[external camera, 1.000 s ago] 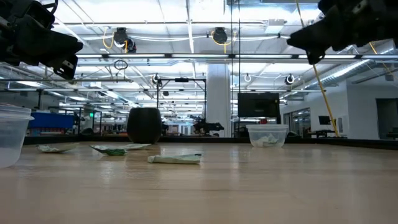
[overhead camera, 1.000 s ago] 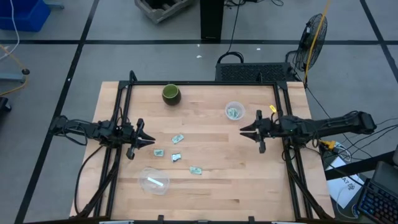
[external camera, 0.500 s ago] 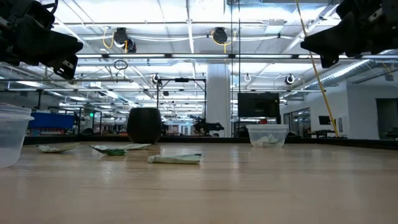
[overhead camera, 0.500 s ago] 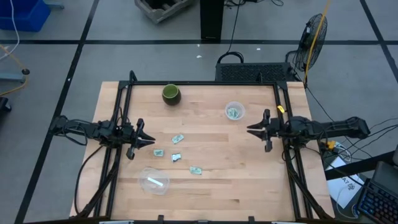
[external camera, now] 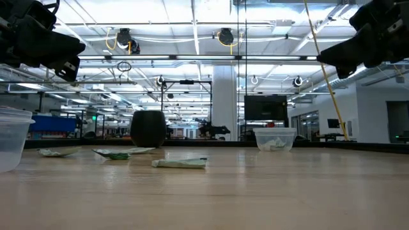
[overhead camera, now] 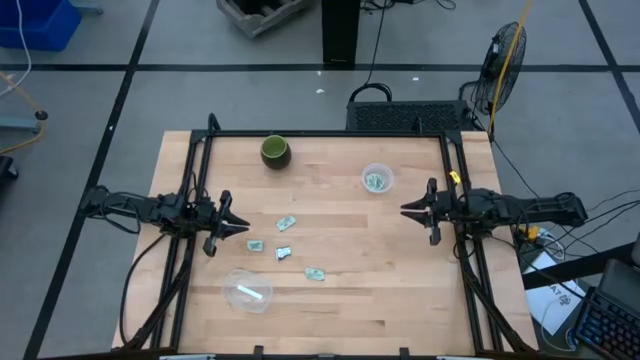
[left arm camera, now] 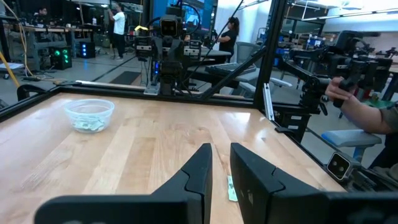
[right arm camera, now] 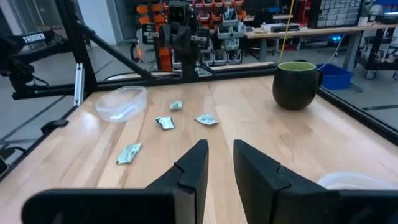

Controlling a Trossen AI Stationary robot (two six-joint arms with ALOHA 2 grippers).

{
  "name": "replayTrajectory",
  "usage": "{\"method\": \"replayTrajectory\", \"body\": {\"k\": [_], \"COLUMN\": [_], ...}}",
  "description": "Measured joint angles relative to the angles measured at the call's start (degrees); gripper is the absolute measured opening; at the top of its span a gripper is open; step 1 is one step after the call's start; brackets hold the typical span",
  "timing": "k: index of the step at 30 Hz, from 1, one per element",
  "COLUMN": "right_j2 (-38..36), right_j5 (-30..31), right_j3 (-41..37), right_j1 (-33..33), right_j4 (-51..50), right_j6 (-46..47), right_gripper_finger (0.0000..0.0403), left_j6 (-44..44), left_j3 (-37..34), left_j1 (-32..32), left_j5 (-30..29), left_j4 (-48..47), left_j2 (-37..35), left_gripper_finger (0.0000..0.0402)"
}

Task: Pick and place items into bin
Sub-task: Put the green stevia packet into the bottom transparent bin

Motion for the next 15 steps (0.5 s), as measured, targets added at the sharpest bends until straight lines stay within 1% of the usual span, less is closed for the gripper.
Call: {"method": "replayTrajectory", "body": {"k": [4, 11, 15], "right_j2": [-2.13, -6.75, -7.92], "right_j5": [-0.01, -0.2, 0.12], "right_j3": [-2.03, -2.29, -4.29], "right_j1": [0.0, 0.0, 0.0], "right_j4": [1.38, -1.32, -0.29], "right_j6": [-0.78, -0.92, -0.85], "right_gripper_finger": [0.0067, 0.0067, 0.0067], "left_j6": [0.0, 0.0, 0.0], "left_j3": [0.0, -0.02, -0.01], "left_j1": [0.0, 0.0, -0.01], "left_j5": [0.0, 0.0, -0.01], "left_j4": [-0.01, 0.01, -0.01], "left_j2": [0.0, 0.0, 0.0], "left_gripper_finger": [0.006, 0.0061, 0.006]}}
